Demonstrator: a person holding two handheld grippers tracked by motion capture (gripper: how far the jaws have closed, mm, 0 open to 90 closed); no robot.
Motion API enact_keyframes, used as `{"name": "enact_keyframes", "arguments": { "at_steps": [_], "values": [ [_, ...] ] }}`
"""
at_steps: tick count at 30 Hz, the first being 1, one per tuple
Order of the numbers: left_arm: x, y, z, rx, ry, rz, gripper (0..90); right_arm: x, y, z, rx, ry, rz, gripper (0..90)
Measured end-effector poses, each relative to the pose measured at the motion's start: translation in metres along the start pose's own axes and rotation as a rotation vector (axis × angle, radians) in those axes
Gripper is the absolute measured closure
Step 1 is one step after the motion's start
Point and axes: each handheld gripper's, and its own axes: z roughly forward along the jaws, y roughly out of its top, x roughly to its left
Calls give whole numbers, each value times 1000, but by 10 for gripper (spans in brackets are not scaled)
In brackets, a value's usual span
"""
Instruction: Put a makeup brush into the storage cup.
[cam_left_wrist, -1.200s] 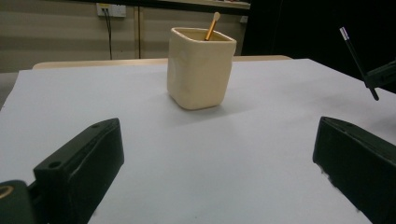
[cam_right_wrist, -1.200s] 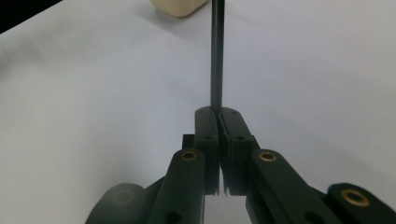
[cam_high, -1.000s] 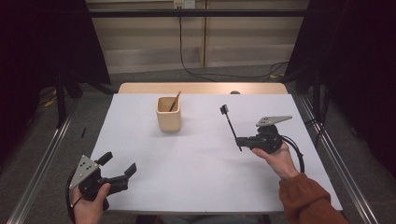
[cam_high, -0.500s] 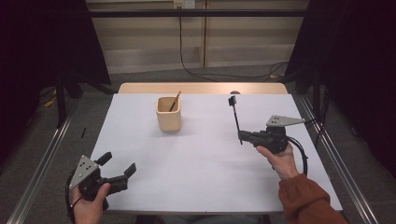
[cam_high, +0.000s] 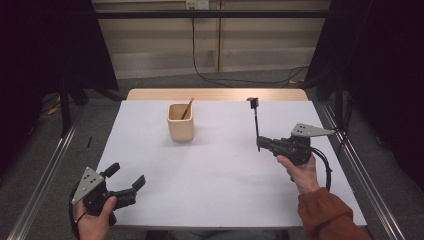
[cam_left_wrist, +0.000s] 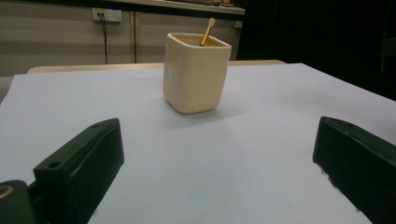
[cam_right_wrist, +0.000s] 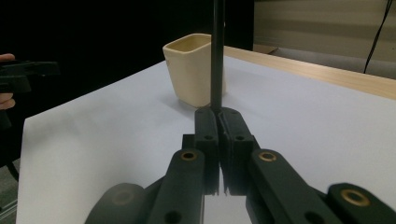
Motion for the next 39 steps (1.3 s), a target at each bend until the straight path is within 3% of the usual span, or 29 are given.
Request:
{"name": "enact_keyframes", "arguments": {
  "at_steps": [9, 18, 33, 39],
  "values": [
    [0, 0, 1, 9, 2, 3, 19, 15, 2, 7, 1, 66, -35, 871],
    [0, 0, 1, 9, 6, 1, 19, 30, 6, 18, -2, 119, -34, 871],
    [0, -1, 2, 17, 8, 3, 20, 54, 31, 43, -35, 194, -75, 871],
    [-1, -1, 3, 17, 7, -4, 20, 63, 25, 56, -8, 229, -84, 871]
  ]
}}
